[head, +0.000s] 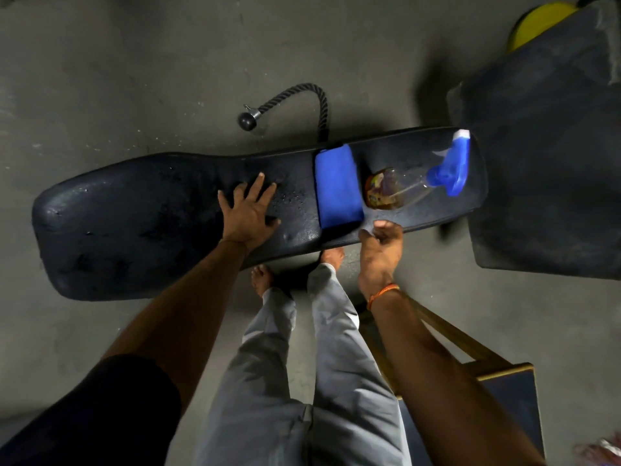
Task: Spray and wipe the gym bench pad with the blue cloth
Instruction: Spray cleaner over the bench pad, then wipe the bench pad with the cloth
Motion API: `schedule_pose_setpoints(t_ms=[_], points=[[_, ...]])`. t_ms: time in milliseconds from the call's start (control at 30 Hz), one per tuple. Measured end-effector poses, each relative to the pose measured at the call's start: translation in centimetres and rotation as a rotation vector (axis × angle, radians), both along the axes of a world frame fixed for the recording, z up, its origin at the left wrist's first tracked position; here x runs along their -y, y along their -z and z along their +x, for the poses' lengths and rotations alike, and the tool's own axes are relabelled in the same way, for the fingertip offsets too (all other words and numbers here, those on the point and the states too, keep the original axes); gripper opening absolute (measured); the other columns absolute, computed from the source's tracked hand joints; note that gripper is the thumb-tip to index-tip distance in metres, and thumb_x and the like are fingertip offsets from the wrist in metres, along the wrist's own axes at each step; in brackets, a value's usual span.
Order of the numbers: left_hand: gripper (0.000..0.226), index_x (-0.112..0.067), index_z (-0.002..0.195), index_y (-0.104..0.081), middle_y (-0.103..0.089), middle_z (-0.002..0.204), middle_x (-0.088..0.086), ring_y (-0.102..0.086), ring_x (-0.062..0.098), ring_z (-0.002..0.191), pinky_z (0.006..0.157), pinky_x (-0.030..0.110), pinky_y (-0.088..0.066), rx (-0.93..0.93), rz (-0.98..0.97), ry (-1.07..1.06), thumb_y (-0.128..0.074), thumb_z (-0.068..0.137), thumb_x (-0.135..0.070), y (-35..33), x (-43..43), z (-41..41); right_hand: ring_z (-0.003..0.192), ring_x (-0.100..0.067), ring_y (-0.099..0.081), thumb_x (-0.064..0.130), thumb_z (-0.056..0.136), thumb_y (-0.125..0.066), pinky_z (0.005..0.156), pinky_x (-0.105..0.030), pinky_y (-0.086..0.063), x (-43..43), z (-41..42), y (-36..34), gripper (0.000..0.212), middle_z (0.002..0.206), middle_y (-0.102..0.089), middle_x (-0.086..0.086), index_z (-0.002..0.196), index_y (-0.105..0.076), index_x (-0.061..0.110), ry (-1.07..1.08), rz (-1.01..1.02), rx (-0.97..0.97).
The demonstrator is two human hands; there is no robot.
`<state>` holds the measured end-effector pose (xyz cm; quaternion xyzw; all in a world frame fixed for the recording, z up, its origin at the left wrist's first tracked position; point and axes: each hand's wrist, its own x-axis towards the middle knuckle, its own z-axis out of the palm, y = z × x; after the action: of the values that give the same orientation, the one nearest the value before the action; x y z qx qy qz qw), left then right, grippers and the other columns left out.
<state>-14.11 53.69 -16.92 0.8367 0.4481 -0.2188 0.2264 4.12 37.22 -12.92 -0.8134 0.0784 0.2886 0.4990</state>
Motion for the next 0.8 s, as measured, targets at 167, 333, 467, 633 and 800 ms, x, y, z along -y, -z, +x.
schedule_pose_setpoints(t_ms=[167, 333, 467, 633, 800], points=[[0.085, -0.030, 0.160, -0.023, -0.010, 0.171, 0.004, -0.007, 0.036, 0.157, 0.121, 0.068, -0.008, 0.096, 0.161, 0.016, -0.055, 0.090, -0.065, 2.2, -2.8, -5.0, 0.110, -0.024, -0.064, -0.013, 0.086, -0.066, 0.092, -0.027, -0.055, -2.4, -1.6, 1.7, 0.034, 0.123, -0.065, -0.017, 0.108, -0.070, 0.013, -0.482, -0.065, 0.225], [0.082, -0.032, 0.163, -0.006, 0.005, 0.172, 0.001, 0.002, 0.030, 0.159, 0.123, 0.066, -0.004, 0.139, 0.242, 0.051, -0.030, 0.096, -0.073, 4.9, -2.3, -6.5, 0.131, -0.030, -0.058, 0.009, 0.087, -0.066, 0.114, -0.037, -0.044, -6.5, 0.3, 4.7, 0.046, 0.141, -0.063, -0.012, 0.133, -0.068, 0.010, -0.993, -0.210, 0.620], [0.082, -0.033, 0.163, -0.006, 0.005, 0.172, -0.001, 0.004, 0.027, 0.159, 0.125, 0.062, -0.004, 0.139, 0.313, 0.014, -0.032, 0.095, -0.072, 6.1, -2.0, -6.6, 0.156, -0.034, -0.033, 0.040, 0.100, -0.051, 0.128, -0.051, -0.025, -10.0, 2.8, 8.5, 0.061, 0.167, -0.038, -0.009, 0.158, -0.046, 0.020, -1.169, -0.389, 0.935], [0.081, -0.034, 0.163, -0.009, 0.002, 0.172, -0.003, 0.002, 0.025, 0.159, 0.125, 0.061, -0.005, 0.174, 0.336, -0.003, -0.037, 0.095, -0.070, 6.7, -2.1, -6.9, 0.162, -0.032, -0.016, 0.051, 0.109, -0.032, 0.130, -0.052, -0.018, -10.2, 1.0, 11.3, 0.065, 0.176, -0.018, -0.004, 0.167, -0.023, 0.024, -1.108, -0.609, 0.967], [0.080, -0.034, 0.163, -0.008, 0.003, 0.172, -0.003, 0.002, 0.025, 0.159, 0.124, 0.062, -0.006, 0.171, 0.335, -0.007, -0.035, 0.096, -0.069, 6.5, -2.1, -6.8, 0.163, -0.033, -0.005, 0.045, 0.109, -0.032, 0.131, -0.054, -0.014, -4.3, -6.3, 10.3, 0.067, 0.177, -0.009, -0.009, 0.168, -0.014, 0.020, -1.270, -0.631, 0.900]])
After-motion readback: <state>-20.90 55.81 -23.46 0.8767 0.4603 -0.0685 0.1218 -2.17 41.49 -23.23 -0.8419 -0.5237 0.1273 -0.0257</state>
